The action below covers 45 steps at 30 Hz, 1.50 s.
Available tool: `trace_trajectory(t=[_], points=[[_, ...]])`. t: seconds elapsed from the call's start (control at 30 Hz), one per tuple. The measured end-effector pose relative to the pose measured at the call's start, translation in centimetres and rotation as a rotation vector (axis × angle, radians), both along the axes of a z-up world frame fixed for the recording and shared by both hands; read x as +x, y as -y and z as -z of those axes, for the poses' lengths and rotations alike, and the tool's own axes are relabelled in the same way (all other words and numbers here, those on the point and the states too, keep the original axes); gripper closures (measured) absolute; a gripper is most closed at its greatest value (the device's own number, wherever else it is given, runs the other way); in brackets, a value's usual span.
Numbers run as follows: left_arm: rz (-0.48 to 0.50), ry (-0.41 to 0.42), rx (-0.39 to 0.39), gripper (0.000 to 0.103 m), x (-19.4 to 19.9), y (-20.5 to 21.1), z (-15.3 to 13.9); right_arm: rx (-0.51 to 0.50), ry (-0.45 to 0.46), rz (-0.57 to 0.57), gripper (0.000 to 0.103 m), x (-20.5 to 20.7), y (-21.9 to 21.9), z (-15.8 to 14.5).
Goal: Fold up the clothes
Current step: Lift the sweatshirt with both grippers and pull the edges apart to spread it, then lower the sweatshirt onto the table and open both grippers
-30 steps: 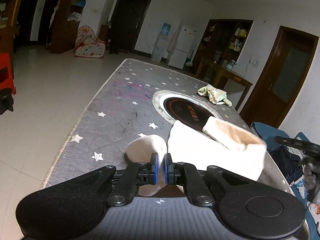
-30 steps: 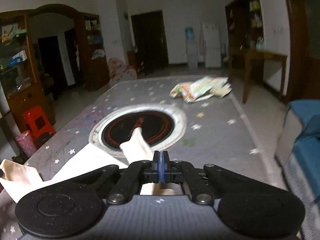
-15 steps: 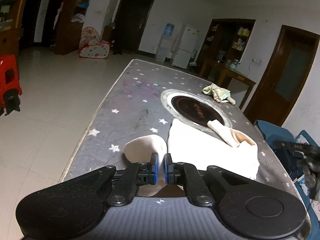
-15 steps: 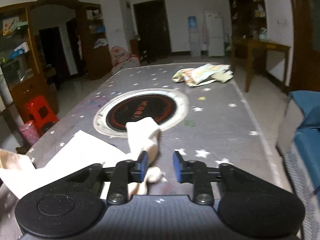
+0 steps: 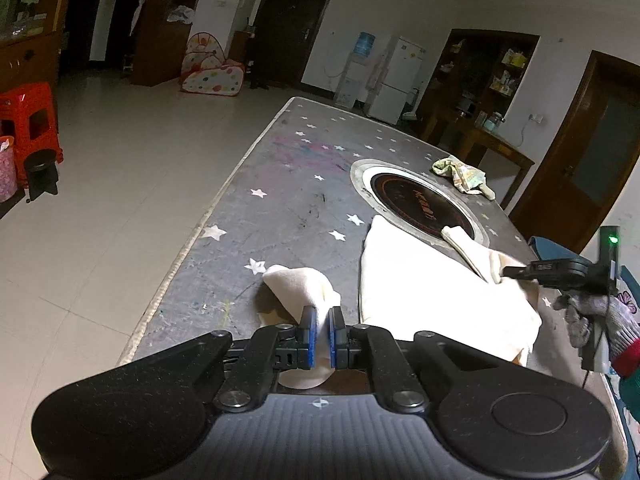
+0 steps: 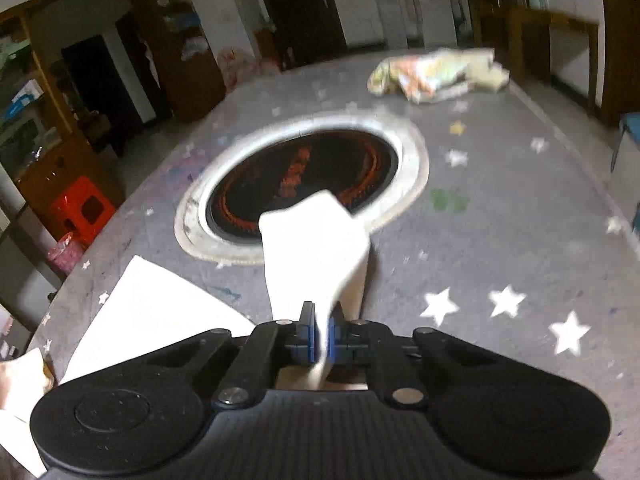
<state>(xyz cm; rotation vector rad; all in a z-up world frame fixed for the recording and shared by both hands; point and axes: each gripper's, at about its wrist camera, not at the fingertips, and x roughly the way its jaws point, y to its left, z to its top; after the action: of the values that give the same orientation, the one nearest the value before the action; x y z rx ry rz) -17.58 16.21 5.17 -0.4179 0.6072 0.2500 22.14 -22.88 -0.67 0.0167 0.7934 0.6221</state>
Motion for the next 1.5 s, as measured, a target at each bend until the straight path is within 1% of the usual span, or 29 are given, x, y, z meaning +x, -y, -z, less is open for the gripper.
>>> trace_trajectory(t=[0.13, 0.3, 0.43, 0.53, 0.57, 0.67, 0.77, 0.8, 0.87, 0.9, 0.97, 1.07, 1.1, 1.13, 1.17, 1.2, 1.37, 1.5], points=[[0.014, 0.018, 0.009, 0.096, 0.0, 0.0, -0.4, 0.01, 0.12, 0.006, 0.099, -2.7, 2.4, -2.8], [0.036, 0.058, 0.025, 0.096, -0.6, 0.1, -1.4, -0.009, 0.235, 0.017, 0.099, -7.2, 6.4, -6.5], [0.057, 0.089, 0.024, 0.096, -1.3, 0.2, -2.2, -0.003, 0.26, 0.035, 0.099, -10.3, 9.3, -8.7], [0.072, 0.104, 0.019, 0.096, -2.1, 0.0, -2.7, -0.02, 0.226, 0.042, 0.099, -12.5, 11.3, -9.4], [0.076, 0.104, 0.016, 0.096, -2.3, -0.1, -2.8, -0.022, 0.206, 0.053, 0.098, -13.1, 11.9, -9.3], [0.108, 0.094, 0.016, 0.096, -2.7, -0.1, -2.7, -0.07, 0.142, 0.065, 0.096, -14.1, 13.0, -8.4], [0.129, 0.069, 0.018, 0.095, -2.5, 0.0, -2.4, -0.144, 0.073, 0.079, 0.084, -14.7, 14.0, -6.9], [0.131, 0.06, 0.02, 0.093, -2.4, 0.0, -2.3, -0.165, 0.055, 0.087, 0.083, -14.9, 14.3, -6.5], [0.126, 0.042, 0.028, 0.091, -2.1, -0.1, -2.2, -0.176, 0.045, 0.1, 0.081, -14.9, 14.7, -6.4], [0.123, 0.04, 0.032, 0.09, -2.0, -0.2, -2.3, -0.179, 0.042, 0.106, 0.076, -14.8, 14.9, -6.4], [0.114, 0.05, 0.04, 0.09, -1.7, -0.3, -2.7, -0.171, 0.067, 0.103, 0.076, -14.5, 14.6, -6.8], [0.109, 0.067, 0.051, 0.085, -1.1, -0.4, -3.4, -0.16, 0.101, 0.046, 0.075, -13.6, 12.7, -7.0], [0.112, 0.07, 0.056, 0.082, -0.6, -0.3, -3.6, -0.159, 0.11, 0.018, 0.071, -13.2, 11.8, -6.8], [0.119, 0.07, 0.061, 0.08, -0.1, -0.1, -3.6, -0.159, 0.109, -0.006, 0.069, -12.8, 10.8, -6.5], [0.124, 0.067, 0.064, 0.075, 0.6, 0.1, -3.6, -0.159, 0.106, -0.029, 0.069, -12.3, 9.8, -6.0], [0.13, 0.061, 0.064, 0.074, 1.3, 0.3, -3.4, -0.161, 0.102, -0.052, 0.069, -11.9, 8.8, -5.5], [0.158, 0.008, 0.038, 0.074, 5.4, 0.9, -1.7, -0.182, 0.084, -0.156, 0.069, -10.7, 4.7, -2.7], [0.18, -0.027, 0.031, 0.074, 8.3, 1.3, -0.5, -0.261, 0.098, -0.184, 0.07, -10.2, 3.1, -0.4]])
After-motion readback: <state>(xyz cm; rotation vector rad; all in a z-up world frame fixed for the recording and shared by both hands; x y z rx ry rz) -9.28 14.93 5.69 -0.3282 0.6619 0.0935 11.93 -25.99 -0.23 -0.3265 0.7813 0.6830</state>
